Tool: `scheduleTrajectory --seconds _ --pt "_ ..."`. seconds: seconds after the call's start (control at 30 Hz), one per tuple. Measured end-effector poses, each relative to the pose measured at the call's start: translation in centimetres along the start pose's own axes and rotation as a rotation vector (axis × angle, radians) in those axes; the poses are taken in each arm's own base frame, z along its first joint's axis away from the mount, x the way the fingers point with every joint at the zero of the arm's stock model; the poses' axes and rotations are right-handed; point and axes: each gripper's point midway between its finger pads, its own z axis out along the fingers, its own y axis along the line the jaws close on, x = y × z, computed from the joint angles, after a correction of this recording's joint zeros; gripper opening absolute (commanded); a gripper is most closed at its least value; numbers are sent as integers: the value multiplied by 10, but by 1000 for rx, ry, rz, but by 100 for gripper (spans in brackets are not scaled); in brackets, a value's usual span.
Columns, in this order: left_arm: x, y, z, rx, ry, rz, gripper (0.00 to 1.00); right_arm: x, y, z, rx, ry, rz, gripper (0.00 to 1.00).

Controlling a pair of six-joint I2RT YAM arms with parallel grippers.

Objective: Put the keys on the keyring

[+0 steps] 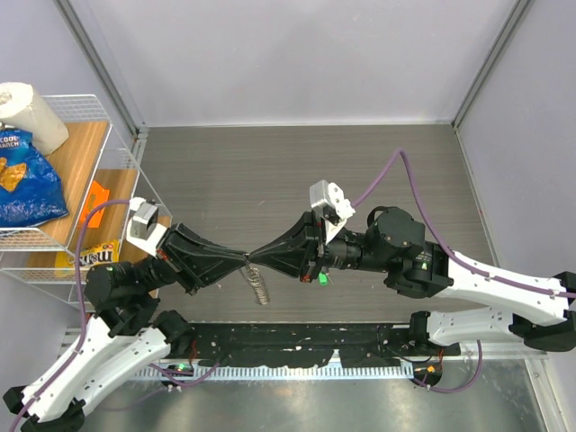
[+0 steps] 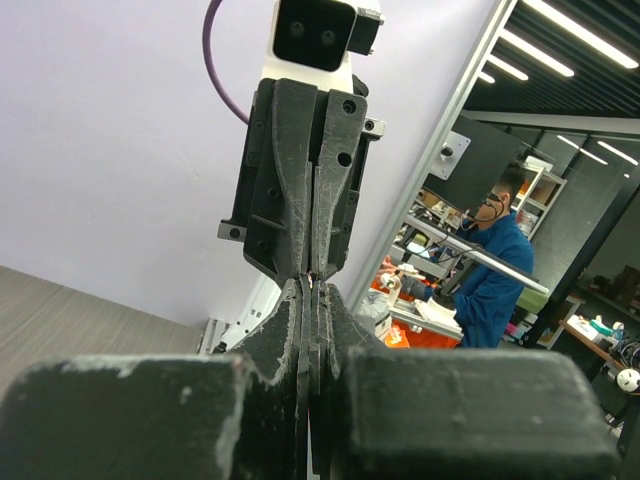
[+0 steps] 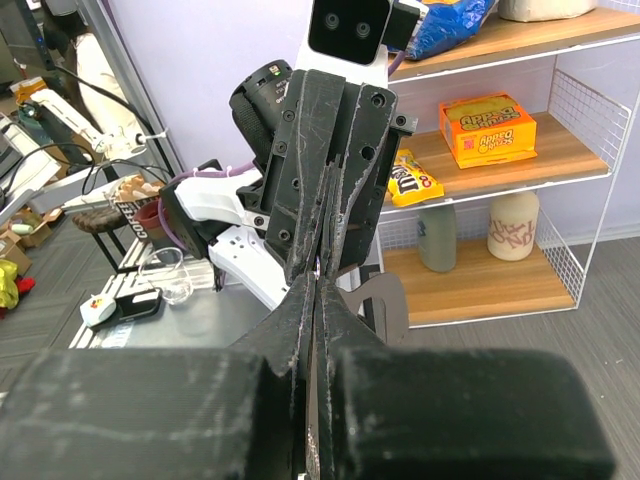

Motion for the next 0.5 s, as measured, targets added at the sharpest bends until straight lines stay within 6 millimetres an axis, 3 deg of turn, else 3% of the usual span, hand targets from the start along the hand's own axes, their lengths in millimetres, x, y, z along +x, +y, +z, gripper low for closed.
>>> scheduleTrajectory --seconds 0.1,0.5 --pt "0 0 0 1 1 5 0 0 0 -1 0 -2 2 8" --pt "8 8 -1 -12 35 34 0 -1 3 -13 -3 -13 1 43"
